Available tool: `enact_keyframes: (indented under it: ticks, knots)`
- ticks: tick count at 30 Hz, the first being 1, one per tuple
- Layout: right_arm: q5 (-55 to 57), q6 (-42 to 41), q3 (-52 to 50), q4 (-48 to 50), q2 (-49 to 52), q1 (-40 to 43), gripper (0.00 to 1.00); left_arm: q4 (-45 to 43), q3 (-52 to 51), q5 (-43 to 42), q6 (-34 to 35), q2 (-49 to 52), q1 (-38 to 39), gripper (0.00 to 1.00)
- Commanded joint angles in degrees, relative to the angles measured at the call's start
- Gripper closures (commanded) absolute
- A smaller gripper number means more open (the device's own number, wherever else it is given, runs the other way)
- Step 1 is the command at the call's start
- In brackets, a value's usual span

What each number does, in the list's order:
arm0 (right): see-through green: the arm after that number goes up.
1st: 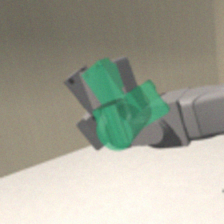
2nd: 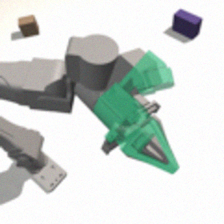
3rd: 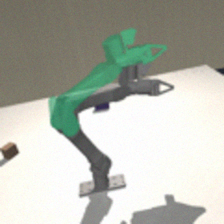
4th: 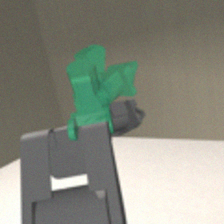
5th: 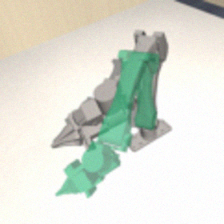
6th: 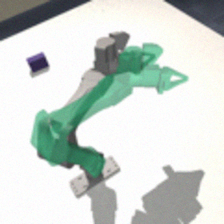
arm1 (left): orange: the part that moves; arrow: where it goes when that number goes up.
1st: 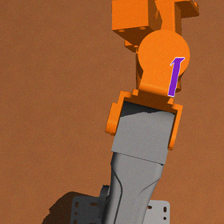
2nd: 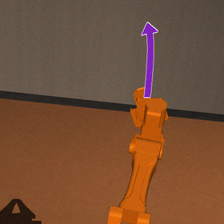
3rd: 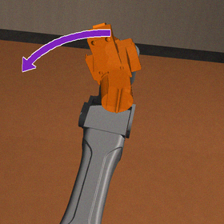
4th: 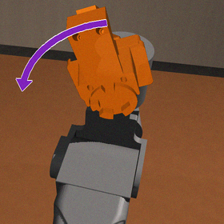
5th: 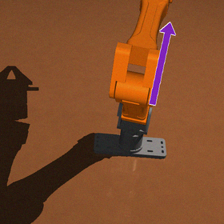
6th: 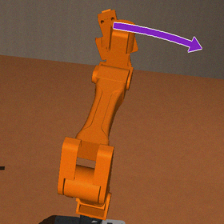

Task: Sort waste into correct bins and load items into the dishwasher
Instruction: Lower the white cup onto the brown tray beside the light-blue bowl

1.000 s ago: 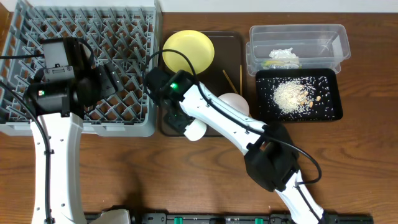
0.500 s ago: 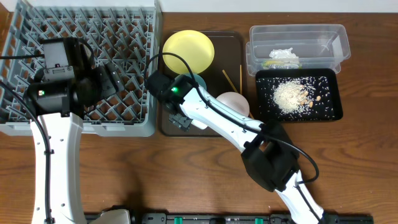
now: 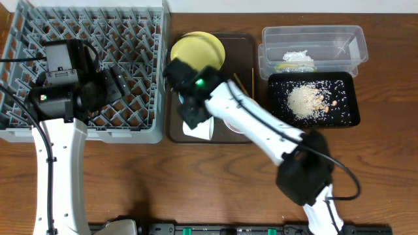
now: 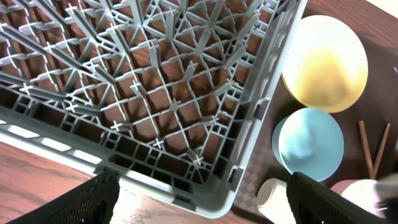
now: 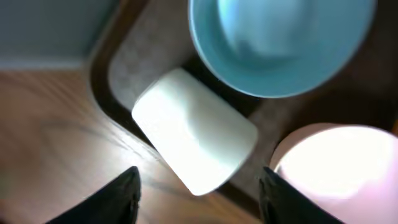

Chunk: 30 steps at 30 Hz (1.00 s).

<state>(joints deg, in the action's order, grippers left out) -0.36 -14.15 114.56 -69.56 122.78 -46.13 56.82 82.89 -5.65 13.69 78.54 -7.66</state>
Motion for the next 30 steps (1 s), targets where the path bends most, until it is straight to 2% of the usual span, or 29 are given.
enact_keyframes:
  ticks: [1,5,10,15,17,21,24,30]
  knots:
    - [-4.6,-7.5,-2.1,0.3,-0.5,1.5,0.48,0.6,-0.3,-0.4,0.5,0.1,-0.1,0.12]
    - [-10.4,-7.4,-8.1,3.8,-0.5,2.4,0.55,1.3,-0.3,-0.4,0.5,0.1,-0.2,0.12]
    - [-17.7,-7.6,-15.0,6.8,-0.5,3.5,0.58,1.7,-0.3,-0.4,0.5,0.1,-0.2,0.12]
    - [-20.9,-7.7,-17.5,9.5,-0.5,3.5,0.59,1.9,-0.3,-0.4,0.5,0.1,-0.2,0.12]
    - [-21.1,-7.7,-17.5,10.6,-0.5,3.5,0.64,1.9,-0.3,-0.4,0.5,0.1,-0.1,0.12]
    - [-21.1,-8.1,-17.5,11.9,-0.5,3.8,0.88,1.9,-0.3,-0.4,0.5,0.1,-0.1,0.12]
    - [-20.7,-8.1,-17.5,12.3,-0.5,4.0,0.99,1.9,-0.3,-0.4,0.5,0.1,-0.1,0.12]
    - [-18.2,-7.5,-17.5,15.0,-0.5,3.7,0.99,1.9,-0.3,-1.0,0.5,0.1,-0.1,0.12]
